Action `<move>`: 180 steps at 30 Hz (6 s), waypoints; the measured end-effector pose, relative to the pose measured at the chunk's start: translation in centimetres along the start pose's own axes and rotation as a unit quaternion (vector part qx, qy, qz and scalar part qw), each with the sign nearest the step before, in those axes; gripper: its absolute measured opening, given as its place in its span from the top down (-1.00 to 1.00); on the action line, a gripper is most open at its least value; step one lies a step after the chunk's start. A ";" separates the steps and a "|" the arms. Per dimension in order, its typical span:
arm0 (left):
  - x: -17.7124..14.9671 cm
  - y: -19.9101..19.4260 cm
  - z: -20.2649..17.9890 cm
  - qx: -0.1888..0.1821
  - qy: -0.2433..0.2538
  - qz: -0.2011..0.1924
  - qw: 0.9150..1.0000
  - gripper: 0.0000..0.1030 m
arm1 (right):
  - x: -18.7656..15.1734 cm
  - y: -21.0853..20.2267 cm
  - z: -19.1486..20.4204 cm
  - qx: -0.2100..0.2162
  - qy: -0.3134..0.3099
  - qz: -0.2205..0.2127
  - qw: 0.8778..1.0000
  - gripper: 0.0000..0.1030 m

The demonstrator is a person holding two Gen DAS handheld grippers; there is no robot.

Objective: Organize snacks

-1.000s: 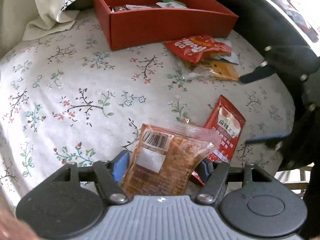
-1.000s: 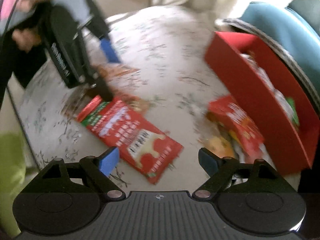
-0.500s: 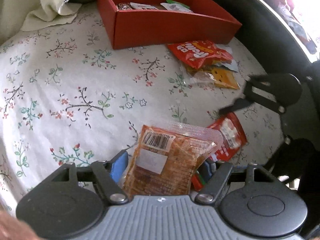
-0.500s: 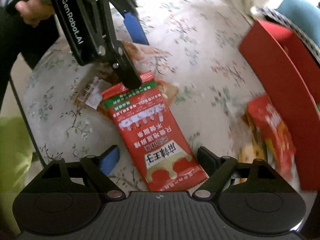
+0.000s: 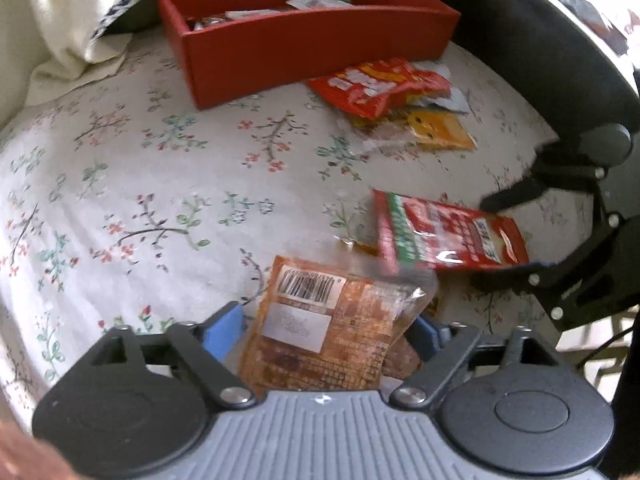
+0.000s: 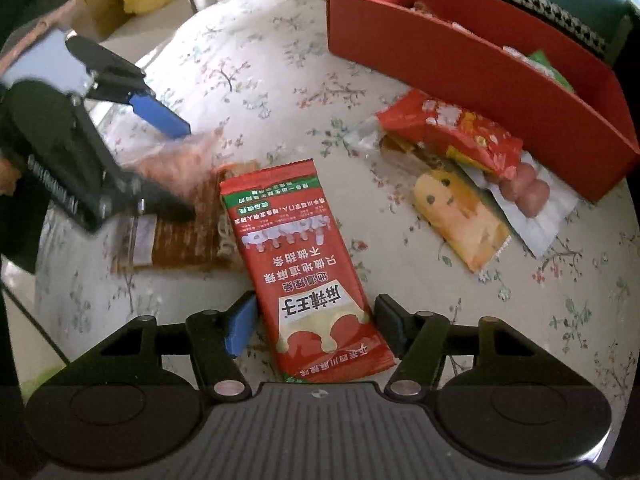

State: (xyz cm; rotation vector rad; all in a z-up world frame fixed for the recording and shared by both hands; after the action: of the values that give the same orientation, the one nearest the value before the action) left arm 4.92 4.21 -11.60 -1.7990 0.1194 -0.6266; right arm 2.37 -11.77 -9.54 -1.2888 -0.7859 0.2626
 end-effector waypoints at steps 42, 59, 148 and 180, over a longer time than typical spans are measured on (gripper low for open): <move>2.9 -5.7 0.8 0.057 -0.089 -0.184 0.977 0.06 | 5.0 -5.2 -3.9 -0.044 0.158 -0.152 0.975 -0.09; 8.8 -9.4 1.0 0.063 -0.160 -0.301 0.938 0.06 | 10.8 -9.1 -6.1 -0.083 0.178 -0.249 0.948 -0.09; 21.0 0.0 3.4 0.125 -0.154 -0.247 0.949 0.04 | 15.5 1.3 -16.3 -0.145 0.203 -0.147 0.957 -0.18; 20.7 -1.4 3.8 0.120 -0.178 -0.244 0.946 -0.39 | 14.7 0.4 -16.6 -0.148 0.209 -0.143 0.956 -0.40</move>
State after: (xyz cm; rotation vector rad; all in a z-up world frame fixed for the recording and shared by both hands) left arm 24.06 -0.12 -3.74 -1.6761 -0.6400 -0.6151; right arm 23.84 -15.58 -5.54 -1.4245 -0.6472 -0.3652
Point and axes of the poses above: each gripper's, at about its wrist camera, not at the fingertips, and y roughly the way its jaws point, z to its left, x to its top, the point moved 4 cm from there along y, roughly the way its jaws point, and after that the axes turned 3 degrees about -y, right-handed, at the moved point
